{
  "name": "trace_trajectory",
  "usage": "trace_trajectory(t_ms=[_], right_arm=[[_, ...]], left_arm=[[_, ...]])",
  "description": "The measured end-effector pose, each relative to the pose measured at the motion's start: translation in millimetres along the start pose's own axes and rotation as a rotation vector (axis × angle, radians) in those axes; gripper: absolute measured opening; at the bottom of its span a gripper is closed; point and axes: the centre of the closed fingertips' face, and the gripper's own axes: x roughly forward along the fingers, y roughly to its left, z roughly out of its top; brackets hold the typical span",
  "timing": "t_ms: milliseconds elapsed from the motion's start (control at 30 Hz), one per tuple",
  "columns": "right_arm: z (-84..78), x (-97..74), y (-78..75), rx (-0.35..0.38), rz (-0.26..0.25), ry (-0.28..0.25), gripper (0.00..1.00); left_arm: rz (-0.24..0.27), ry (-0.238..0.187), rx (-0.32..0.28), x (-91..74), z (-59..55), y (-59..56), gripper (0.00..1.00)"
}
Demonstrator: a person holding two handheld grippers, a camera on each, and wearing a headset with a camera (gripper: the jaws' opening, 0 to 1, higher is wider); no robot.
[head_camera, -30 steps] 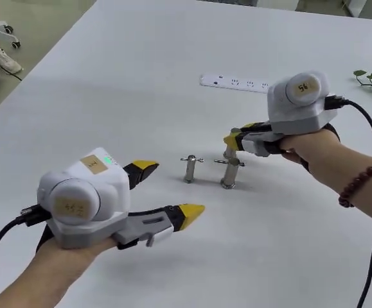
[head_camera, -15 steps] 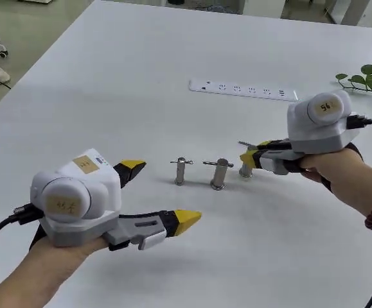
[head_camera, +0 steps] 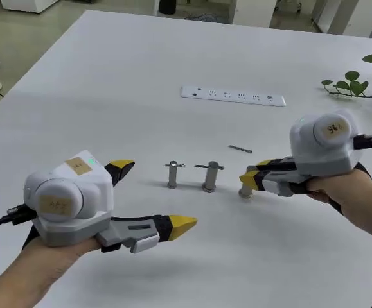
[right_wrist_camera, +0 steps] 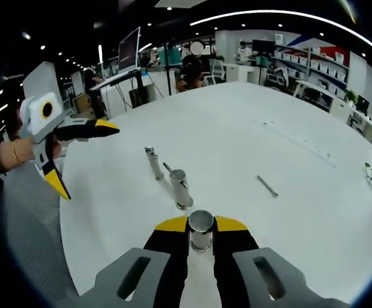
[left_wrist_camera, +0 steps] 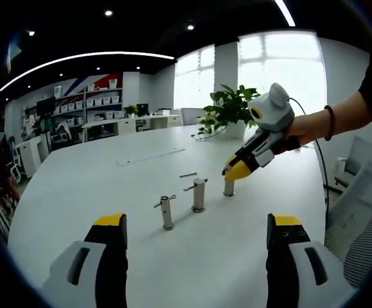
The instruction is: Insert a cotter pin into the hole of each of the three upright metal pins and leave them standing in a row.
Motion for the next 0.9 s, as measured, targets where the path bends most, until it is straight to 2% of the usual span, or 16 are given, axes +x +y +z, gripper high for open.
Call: trace_trajectory(t_ms=[33, 267, 367, 600, 900], right_arm=[[0.8, 1.9, -2.6, 0.0, 0.004, -0.002, 0.08], [-1.7, 0.5, 21.8, -0.037, 0.046, -0.012, 0.08], [-2.2, 1.8, 27.3, -0.043, 0.069, -0.014, 0.08], [2.2, 8.6, 48.7, -0.093, 0.134, -0.024, 0.08], [3.5, 21.1, 66.4, -0.16, 0.203, -0.011, 0.08]], left_arm=[[-0.001, 0.0, 0.006, 0.1, 0.2, -0.7, 0.89], [-0.01, 0.002, 0.014, 1.0, 0.3, -3.6, 0.9], [-0.014, 0.002, 0.018, 0.8, 0.5, -4.9, 0.9], [-0.015, 0.004, 0.021, -0.6, 0.5, -6.1, 0.9], [-0.019, 0.012, 0.024, -0.9, -1.4, -6.6, 0.9]])
